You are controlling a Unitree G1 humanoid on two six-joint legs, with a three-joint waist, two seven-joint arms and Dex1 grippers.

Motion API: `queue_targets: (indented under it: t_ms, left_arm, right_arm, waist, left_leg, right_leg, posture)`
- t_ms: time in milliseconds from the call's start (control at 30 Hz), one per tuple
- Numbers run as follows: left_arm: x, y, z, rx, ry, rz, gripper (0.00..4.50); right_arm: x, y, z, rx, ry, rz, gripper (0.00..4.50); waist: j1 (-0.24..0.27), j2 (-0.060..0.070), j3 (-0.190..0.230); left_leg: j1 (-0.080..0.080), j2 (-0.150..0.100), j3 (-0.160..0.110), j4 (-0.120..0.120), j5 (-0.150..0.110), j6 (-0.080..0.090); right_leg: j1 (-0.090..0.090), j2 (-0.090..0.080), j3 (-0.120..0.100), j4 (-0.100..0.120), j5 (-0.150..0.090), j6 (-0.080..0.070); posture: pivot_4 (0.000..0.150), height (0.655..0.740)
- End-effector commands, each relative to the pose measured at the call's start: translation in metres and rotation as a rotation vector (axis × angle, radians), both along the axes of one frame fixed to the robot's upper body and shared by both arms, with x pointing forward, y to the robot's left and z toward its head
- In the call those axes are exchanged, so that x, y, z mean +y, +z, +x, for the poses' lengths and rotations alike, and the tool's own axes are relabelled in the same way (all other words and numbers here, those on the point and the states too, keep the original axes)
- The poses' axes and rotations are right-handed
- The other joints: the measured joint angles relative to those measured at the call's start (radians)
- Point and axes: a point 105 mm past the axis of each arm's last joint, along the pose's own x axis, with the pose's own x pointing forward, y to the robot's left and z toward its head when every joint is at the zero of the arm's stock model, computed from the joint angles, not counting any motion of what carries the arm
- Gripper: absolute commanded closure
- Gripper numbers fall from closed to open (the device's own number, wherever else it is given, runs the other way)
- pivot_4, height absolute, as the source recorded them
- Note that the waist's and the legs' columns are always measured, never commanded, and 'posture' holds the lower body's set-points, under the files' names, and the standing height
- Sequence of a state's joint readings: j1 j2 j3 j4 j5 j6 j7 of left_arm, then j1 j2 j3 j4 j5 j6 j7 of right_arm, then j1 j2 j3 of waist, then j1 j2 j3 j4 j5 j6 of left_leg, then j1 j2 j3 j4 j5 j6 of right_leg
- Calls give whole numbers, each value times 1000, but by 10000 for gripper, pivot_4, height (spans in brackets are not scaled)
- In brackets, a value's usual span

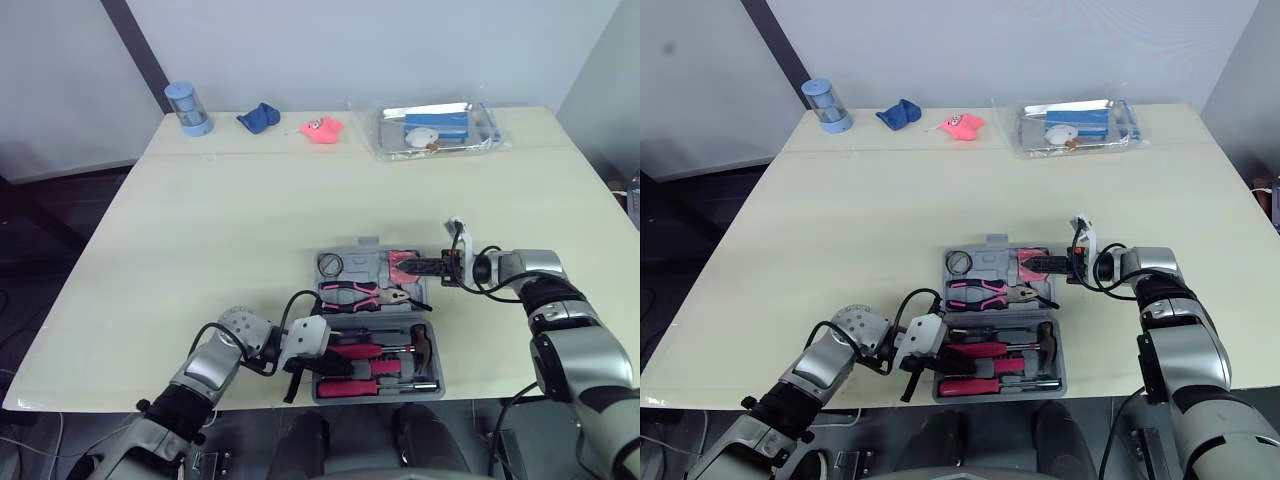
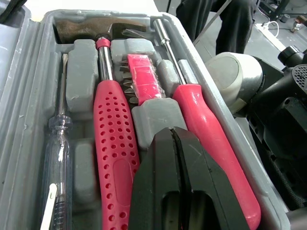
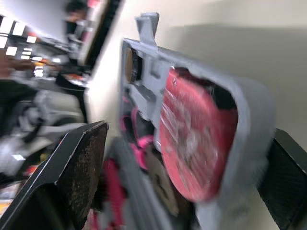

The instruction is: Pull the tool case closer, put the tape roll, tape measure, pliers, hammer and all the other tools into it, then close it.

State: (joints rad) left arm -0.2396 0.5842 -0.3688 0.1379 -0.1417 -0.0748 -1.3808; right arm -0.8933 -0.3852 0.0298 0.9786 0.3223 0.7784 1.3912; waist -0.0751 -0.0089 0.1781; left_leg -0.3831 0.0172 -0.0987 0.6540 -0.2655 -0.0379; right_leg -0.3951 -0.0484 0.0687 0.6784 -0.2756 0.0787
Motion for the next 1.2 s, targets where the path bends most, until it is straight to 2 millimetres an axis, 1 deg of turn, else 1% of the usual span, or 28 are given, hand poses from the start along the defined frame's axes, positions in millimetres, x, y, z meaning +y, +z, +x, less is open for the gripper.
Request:
queue_targets:
  t_ms: [33, 67, 200, 300, 467, 533, 567, 633, 700, 733, 767, 800, 867, 933, 967, 1000, 1067, 1100, 1133, 1200]
  left_arm:
    - [7, -13, -4, 40, 31, 44, 45000]
    - [8, -12, -4, 39, 38, 39, 45000]
    - [11, 1, -2, 35, 82, -33, 45000]
    - [25, 14, -10, 38, 95, -54, 45000]
    - [50, 36, -24, 55, 135, -79, 45000]
    - [67, 47, -33, 80, 177, -88, 45000]
    - [79, 53, -38, 95, 212, -86, 45000]
    - [95, 61, -40, 107, 291, -97, 45000]
    - [109, 67, -36, 105, 389, -126, 45000]
    - [116, 69, -33, 98, 436, -137, 45000]
    - [124, 71, -29, 89, 486, -149, 45000]
    - [130, 73, -26, 81, 529, -161, 42376]
    - [146, 77, -20, 17, 621, -165, 35154]
    - [157, 81, -17, -33, 678, -162, 26369]
    - [160, 82, -16, -44, 695, -158, 21021]
    - [162, 82, -16, -58, 708, -152, 18095]
    - [164, 83, -15, -69, 739, -153, 9043]
    - [165, 83, -15, -81, 746, -151, 5274]
    - [167, 83, -14, -92, 756, -144, 224]
    - [171, 79, -12, -89, 788, -115, 224]
  right_arm:
    - [7, 31, 1, -73, 65, 110, 700]
    - [7, 34, 0, -77, 76, 123, 700]
    - [2, 49, -11, -88, 147, 197, 700]
    - [-1, 57, -27, -97, 215, 225, 700]
    - [-3, 65, -55, -93, 296, 252, 700]
    - [-6, 65, -74, -81, 341, 249, 700]
    - [-9, 62, -86, -69, 365, 228, 700]
    - [-14, 56, -105, -53, 386, 187, 700]
    - [-21, 50, -117, -60, 372, 141, 700]
    - [-24, 47, -120, -76, 350, 117, 700]
    - [-28, 44, -118, -133, 302, 73, 700]
    - [-32, 41, -117, -183, 255, 42, 243]
    - [-49, 41, -109, -365, 93, -52, 0]
    - [-68, 40, -113, -482, -14, -149, 0]
    - [-77, 39, -115, -543, -48, -204, 0]
    - [-84, 37, -117, -573, -77, -241, 0]
    - [-98, 32, -122, -642, -114, -314, 0]
    - [-106, 32, -122, -709, -141, -353, 0]
    - [-114, 30, -124, -758, -155, -388, 0]
    - [-127, 23, -130, -798, -144, -461, 0]
  waist:
    - [0, 0, 0]
    - [0, 0, 0]
    - [-1, 1, 0]
    - [2, 1, 1]
    - [6, 1, 1]
    - [8, 1, 2]
    - [9, 2, 2]
    - [14, 2, 3]
    - [17, 2, 3]
    - [18, 2, 3]
    - [19, 2, 3]
    - [21, 2, 3]
    - [24, 2, 3]
    - [30, 2, 3]
    - [32, 1, 3]
    - [33, 1, 3]
    - [34, 0, 3]
    - [33, 0, 3]
    - [33, 0, 3]
    - [33, 0, 2]
  left_leg:
    - [0, 0, 0, 0, 0, 0]
    - [0, 0, 0, 0, 0, 0]
    - [0, 0, 0, 0, 0, 0]
    - [-2, 0, -1, 0, 0, 0]
    - [-3, 0, -1, -1, 0, 0]
    - [-3, 1, -1, -1, 0, 0]
    - [-3, 0, -1, -1, 0, 0]
    - [-3, 1, -2, -1, 0, 0]
    - [-4, 1, -1, -1, 0, 0]
    - [-4, 1, -1, -1, 0, 0]
    - [-4, 1, -1, -1, 0, 0]
    - [-3, 1, -1, -1, 0, 0]
    - [-3, 1, -1, -1, 0, 0]
    - [-4, 1, -1, -1, 0, 0]
    - [-4, 1, 0, -1, 0, 0]
    - [-4, 1, 0, -1, 0, 0]
    - [-4, 1, 0, -1, 0, 0]
    - [-3, 1, 0, -1, 0, 0]
    - [-3, 1, 1, -1, 0, 0]
    - [-1, 1, 1, -1, 0, 0]
  right_leg:
    - [0, 0, 0, 0, 0, 0]
    - [0, 0, 0, 0, 0, 0]
    - [0, 0, 0, 0, 0, 0]
    - [-2, 0, 0, 0, 0, 0]
    - [-3, 0, -1, -1, 0, 0]
    - [-3, 0, -1, -1, 0, 0]
    - [-2, -1, -1, -1, 0, 0]
    - [-2, 0, -2, -1, 0, 0]
    - [-3, -1, -2, -2, 0, 0]
    - [-3, -1, -2, -2, 0, 0]
    - [-3, -1, -2, -1, 0, 0]
    - [-3, -1, -2, -1, 0, 0]
    - [-3, 0, -2, -1, 0, 0]
    - [-3, 0, -2, -2, 0, 0]
    - [-3, 0, -2, -2, 0, 0]
    - [-3, 0, -2, -3, 0, 0]
    - [-2, -1, -2, -3, 0, 0]
    - [-2, -1, -1, -3, 0, 0]
    - [-2, -1, -1, -3, 0, 0]
    - [-1, 0, 0, -2, 0, 0]
  posture:
    - [1500, 7400]
    - [1500, 7400]
    - [1500, 7400]
    - [1500, 7400]
    - [1500, 7400]
    - [1500, 7400]
    - [1500, 7400]
    - [1500, 7400]
    - [1500, 7400]
    - [1500, 7400]
    - [1500, 7400]
    - [1500, 7400]
    - [1500, 7400]
    - [1500, 7400]
    - [1500, 7400]
    - [1500, 7400]
    - [1500, 7400]
    - [1500, 7400]
    - [1500, 7400]
    - [1500, 7400]
